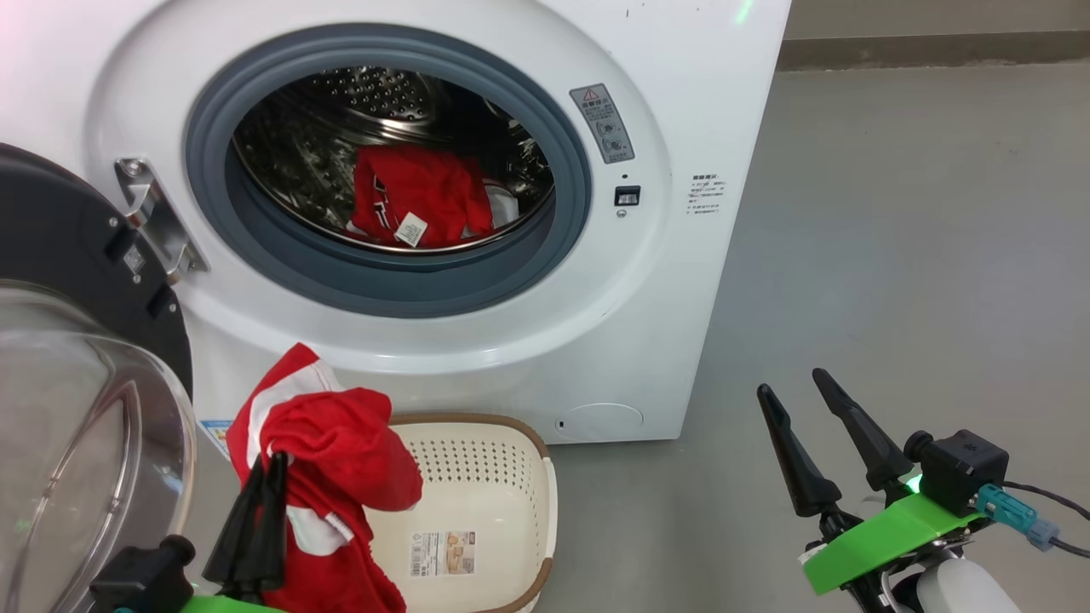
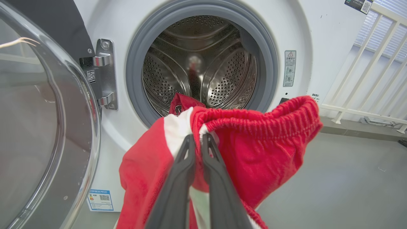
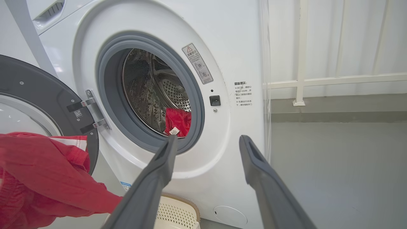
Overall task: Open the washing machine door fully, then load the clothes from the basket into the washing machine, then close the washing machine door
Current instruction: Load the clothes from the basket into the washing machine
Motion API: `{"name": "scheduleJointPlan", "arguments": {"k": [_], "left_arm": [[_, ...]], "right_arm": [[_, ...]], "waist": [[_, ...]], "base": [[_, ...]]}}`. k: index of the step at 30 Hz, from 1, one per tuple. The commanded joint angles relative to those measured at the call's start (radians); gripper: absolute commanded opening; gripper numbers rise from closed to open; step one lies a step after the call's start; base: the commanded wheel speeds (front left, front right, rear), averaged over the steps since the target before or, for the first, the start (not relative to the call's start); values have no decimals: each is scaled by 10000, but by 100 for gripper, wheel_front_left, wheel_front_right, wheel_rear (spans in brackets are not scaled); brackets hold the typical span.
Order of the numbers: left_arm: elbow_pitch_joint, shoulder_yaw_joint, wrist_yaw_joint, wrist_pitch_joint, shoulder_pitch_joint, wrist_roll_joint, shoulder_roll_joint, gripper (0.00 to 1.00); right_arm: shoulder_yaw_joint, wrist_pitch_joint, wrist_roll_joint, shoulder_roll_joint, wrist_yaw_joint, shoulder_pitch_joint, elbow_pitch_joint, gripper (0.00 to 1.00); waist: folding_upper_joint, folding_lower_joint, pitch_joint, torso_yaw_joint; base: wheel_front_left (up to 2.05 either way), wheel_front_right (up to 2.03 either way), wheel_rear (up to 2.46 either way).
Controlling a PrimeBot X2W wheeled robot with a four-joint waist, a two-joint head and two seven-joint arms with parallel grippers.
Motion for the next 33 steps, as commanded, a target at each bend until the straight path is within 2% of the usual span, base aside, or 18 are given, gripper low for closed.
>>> {"name": "scheduleJointPlan", "arguments": {"k": [1, 15, 23, 33], "left_arm": [[-360, 424, 74, -124, -200, 112, 162, 0], [-548, 341, 13, -114, -482, 184, 159, 0], [-428, 317, 30, -37, -1691, 346, 140, 0], [442, 438, -382, -65, -4106, 315, -7, 0]], "right_arm": [[126, -48, 31, -113, 16, 52, -266, 100], [-250, -48, -315, -92, 16, 74, -168, 100], [-362, -48, -566, 5, 16, -142, -113, 100], [-488, -48, -1007, 299, 16, -700, -45, 100]], "waist": [[-1, 0, -4, -18], [-1, 0, 124, -82], [-1, 0, 644, -198], [-1, 0, 1845, -569]], "base": [[0, 0, 0], [0, 0, 0], [0, 0, 0], [0, 0, 0]]}}
